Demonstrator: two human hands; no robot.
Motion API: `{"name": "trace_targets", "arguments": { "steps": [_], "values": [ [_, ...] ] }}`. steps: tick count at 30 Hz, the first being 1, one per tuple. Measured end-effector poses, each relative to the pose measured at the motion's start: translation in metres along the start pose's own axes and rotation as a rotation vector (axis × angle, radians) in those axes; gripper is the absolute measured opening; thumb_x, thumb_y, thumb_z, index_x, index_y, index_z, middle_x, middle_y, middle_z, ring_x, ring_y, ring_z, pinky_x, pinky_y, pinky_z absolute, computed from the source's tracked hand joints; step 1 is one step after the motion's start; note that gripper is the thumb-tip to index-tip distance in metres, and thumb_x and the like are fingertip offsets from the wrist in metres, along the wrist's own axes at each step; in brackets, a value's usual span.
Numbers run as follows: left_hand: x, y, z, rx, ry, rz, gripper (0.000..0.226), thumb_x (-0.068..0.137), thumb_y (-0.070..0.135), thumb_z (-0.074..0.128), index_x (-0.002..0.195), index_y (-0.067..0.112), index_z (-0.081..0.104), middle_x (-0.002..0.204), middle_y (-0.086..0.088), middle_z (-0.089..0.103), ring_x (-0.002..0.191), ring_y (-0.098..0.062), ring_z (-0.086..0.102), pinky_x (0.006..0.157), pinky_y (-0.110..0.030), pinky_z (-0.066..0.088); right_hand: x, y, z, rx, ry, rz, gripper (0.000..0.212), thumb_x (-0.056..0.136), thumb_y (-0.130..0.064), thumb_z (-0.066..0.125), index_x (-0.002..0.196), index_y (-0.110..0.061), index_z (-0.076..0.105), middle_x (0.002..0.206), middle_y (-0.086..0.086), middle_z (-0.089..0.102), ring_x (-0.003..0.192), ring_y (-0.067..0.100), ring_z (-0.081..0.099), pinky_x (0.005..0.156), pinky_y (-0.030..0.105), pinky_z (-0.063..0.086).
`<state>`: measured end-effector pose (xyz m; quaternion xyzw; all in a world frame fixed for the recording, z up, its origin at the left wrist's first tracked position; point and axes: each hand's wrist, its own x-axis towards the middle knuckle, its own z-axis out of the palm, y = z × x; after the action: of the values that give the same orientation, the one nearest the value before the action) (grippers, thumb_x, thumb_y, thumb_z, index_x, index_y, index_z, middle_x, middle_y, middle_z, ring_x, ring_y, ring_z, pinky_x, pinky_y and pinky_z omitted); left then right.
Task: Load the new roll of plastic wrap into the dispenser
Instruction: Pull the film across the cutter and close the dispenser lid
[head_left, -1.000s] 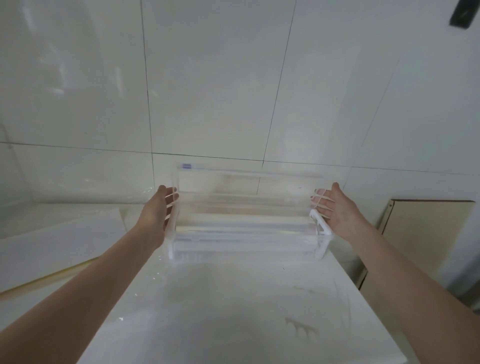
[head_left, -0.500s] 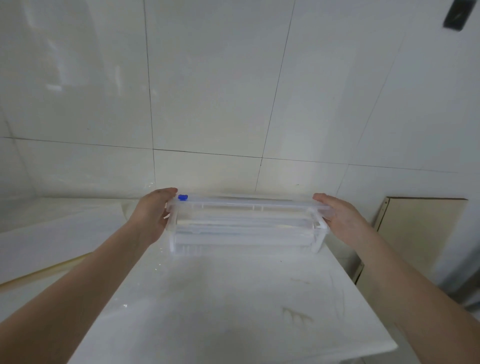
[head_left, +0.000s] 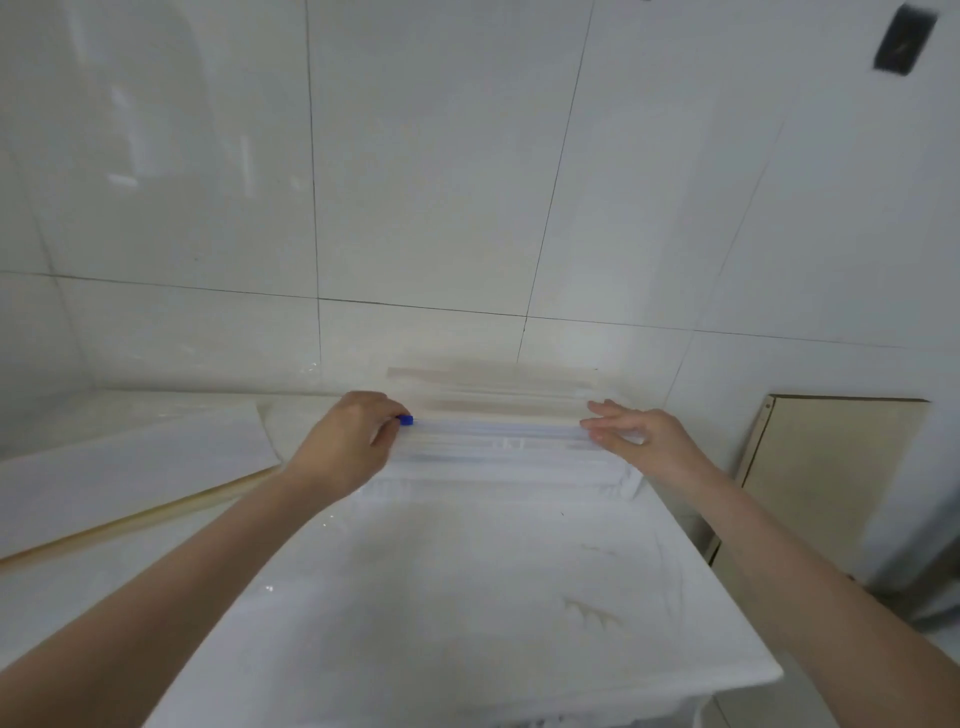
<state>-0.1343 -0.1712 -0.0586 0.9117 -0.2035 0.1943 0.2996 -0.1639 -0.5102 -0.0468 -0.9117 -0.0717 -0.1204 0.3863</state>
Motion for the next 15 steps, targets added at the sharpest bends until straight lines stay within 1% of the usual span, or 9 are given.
{"name": "trace_targets", "arguments": {
  "steps": [1, 3, 4, 5, 7, 10, 12, 15],
  "values": [
    [-0.004, 0.004, 0.001, -0.014, -0.016, -0.008, 0.023, 0.094, 0.011, 0.051, 0.108, 0.009, 0.069, 0.105, -0.005, 0.069, 0.108, -0.025, 0.057, 0.090, -0.022, 0.039, -0.002, -0.003, 0.001, -0.012, -0.011, 0.006, 0.025, 0.084, -0.015, 0.069, 0.109, -0.014, 0.072, 0.126, -0.006, 0.060, 0.128, 0.004, 0.045, 0.107, 0.011, 0.025],
    [-0.008, 0.007, 0.001, -0.036, -0.052, -0.048, 0.027, 0.093, 0.020, 0.055, 0.117, 0.013, 0.064, 0.114, 0.000, 0.066, 0.112, -0.020, 0.054, 0.087, -0.016, 0.033, -0.005, -0.006, 0.001, -0.042, -0.022, 0.042, 0.030, 0.081, -0.020, 0.073, 0.111, -0.019, 0.071, 0.121, -0.008, 0.064, 0.120, 0.002, 0.051, 0.094, -0.002, 0.026],
    [-0.008, 0.006, 0.000, -0.036, -0.076, -0.060, 0.031, 0.091, 0.022, 0.058, 0.121, 0.015, 0.062, 0.118, 0.002, 0.064, 0.114, -0.019, 0.053, 0.088, -0.015, 0.031, -0.006, -0.007, 0.000, -0.067, -0.031, 0.059, 0.034, 0.080, -0.023, 0.074, 0.113, -0.022, 0.070, 0.120, -0.010, 0.064, 0.117, 0.001, 0.051, 0.090, -0.002, 0.028],
    [-0.007, 0.005, -0.001, -0.030, -0.096, -0.065, 0.034, 0.089, 0.022, 0.061, 0.122, 0.016, 0.061, 0.120, 0.003, 0.063, 0.114, -0.018, 0.053, 0.088, -0.014, 0.031, -0.007, -0.008, -0.002, -0.097, -0.043, 0.063, 0.037, 0.078, -0.024, 0.075, 0.115, -0.024, 0.069, 0.120, -0.011, 0.064, 0.117, 0.001, 0.052, 0.090, 0.002, 0.030],
    [-0.005, 0.004, -0.004, -0.021, -0.114, -0.061, 0.035, 0.086, 0.020, 0.066, 0.120, 0.015, 0.063, 0.117, -0.001, 0.062, 0.110, -0.019, 0.055, 0.087, -0.015, 0.032, -0.007, -0.010, -0.004, -0.179, -0.073, 0.052, 0.043, 0.077, -0.023, 0.077, 0.119, -0.024, 0.066, 0.124, -0.009, 0.063, 0.119, 0.004, 0.052, 0.090, 0.008, 0.033],
    [-0.003, 0.004, -0.008, -0.009, -0.134, -0.070, 0.038, 0.082, 0.019, 0.072, 0.118, 0.013, 0.064, 0.112, -0.004, 0.059, 0.104, -0.021, 0.057, 0.082, -0.015, 0.031, -0.004, -0.013, -0.007, -0.336, -0.135, 0.042, 0.050, 0.079, -0.021, 0.076, 0.126, -0.022, 0.061, 0.131, -0.005, 0.060, 0.125, 0.012, 0.052, 0.093, 0.013, 0.032],
    [-0.001, 0.005, -0.011, 0.007, -0.174, -0.082, 0.042, 0.080, 0.022, 0.074, 0.120, 0.014, 0.063, 0.107, -0.002, 0.057, 0.103, -0.021, 0.057, 0.081, -0.015, 0.031, 0.000, -0.018, -0.011, -0.449, -0.196, 0.050, 0.055, 0.079, -0.024, 0.075, 0.130, -0.021, 0.057, 0.135, -0.003, 0.056, 0.128, 0.015, 0.048, 0.095, 0.014, 0.031],
    [0.002, 0.007, -0.015, 0.016, -0.215, -0.094, 0.048, 0.077, 0.024, 0.076, 0.122, 0.015, 0.062, 0.102, 0.003, 0.051, 0.102, -0.018, 0.056, 0.080, -0.015, 0.032, 0.006, -0.025, -0.017, -0.500, -0.281, 0.074, 0.061, 0.077, -0.023, 0.077, 0.133, -0.018, 0.054, 0.140, -0.004, 0.052, 0.132, 0.013, 0.044, 0.098, 0.012, 0.028]
  ]
}}
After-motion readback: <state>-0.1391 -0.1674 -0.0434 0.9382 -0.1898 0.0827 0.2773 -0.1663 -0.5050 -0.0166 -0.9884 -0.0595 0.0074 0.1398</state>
